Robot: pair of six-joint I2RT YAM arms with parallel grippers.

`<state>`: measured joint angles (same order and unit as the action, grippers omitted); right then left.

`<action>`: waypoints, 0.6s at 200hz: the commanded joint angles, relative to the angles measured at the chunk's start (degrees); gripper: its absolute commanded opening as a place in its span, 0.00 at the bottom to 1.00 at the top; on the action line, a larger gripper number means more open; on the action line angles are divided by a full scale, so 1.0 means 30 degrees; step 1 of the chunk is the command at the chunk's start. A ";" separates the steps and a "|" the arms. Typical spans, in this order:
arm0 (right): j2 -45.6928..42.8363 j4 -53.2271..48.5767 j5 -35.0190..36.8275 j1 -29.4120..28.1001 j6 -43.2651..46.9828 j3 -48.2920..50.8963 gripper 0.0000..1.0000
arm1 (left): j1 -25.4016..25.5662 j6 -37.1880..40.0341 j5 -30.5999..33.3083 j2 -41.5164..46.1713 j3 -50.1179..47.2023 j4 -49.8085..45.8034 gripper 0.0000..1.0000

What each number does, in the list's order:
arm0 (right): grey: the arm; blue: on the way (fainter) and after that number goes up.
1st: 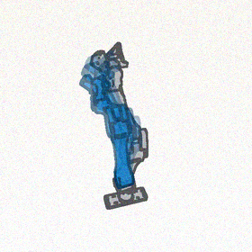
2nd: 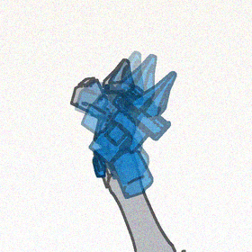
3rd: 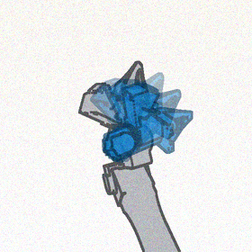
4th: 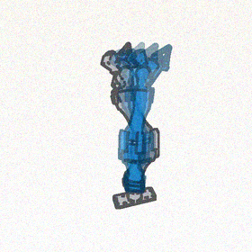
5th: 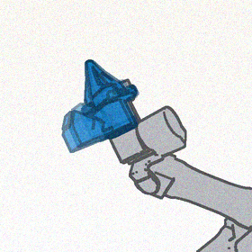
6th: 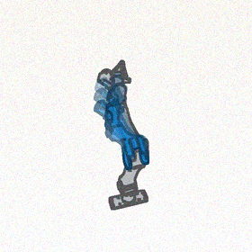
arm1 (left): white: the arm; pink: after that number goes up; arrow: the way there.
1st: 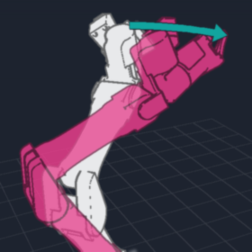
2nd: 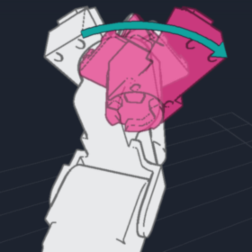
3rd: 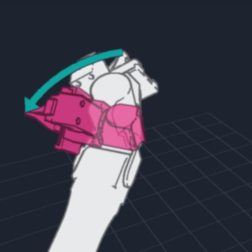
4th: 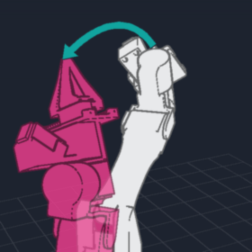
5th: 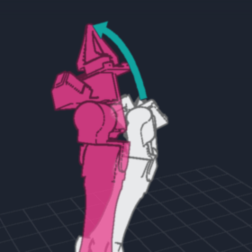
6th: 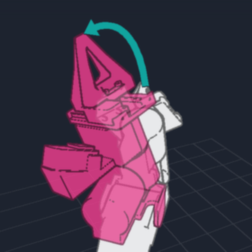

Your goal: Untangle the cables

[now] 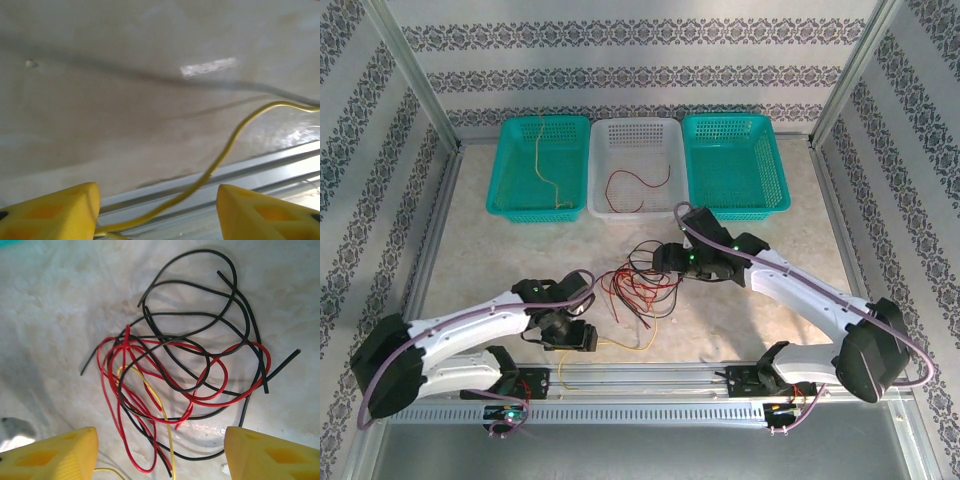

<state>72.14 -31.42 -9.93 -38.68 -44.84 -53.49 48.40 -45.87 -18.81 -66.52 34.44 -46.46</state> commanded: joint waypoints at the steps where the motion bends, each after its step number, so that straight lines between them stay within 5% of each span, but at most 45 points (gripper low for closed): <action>1: -0.0801 0.0442 -0.0669 0.0201 -0.0528 0.0396 0.67 | 0.0329 0.1084 0.0907 -0.0683 0.0590 0.0746 0.59; 23: -0.1070 0.0384 -0.0667 0.0331 -0.0543 0.0401 0.67 | 0.0331 0.1597 0.0387 -0.1361 0.0851 0.1230 0.41; 55: -0.1578 0.0336 -0.0509 0.0769 -0.0608 0.0284 0.67 | 0.0331 0.2062 -0.0083 -0.0534 0.1852 0.0916 0.00; 120: -0.2006 -0.0454 0.0316 0.1382 0.0214 -0.1245 0.66 | 0.0331 0.4304 -0.1588 0.1280 0.9256 0.0235 0.00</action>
<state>67.02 -31.00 -11.20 -35.33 -45.95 -53.49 48.71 -37.08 -20.58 -63.86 55.02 -46.15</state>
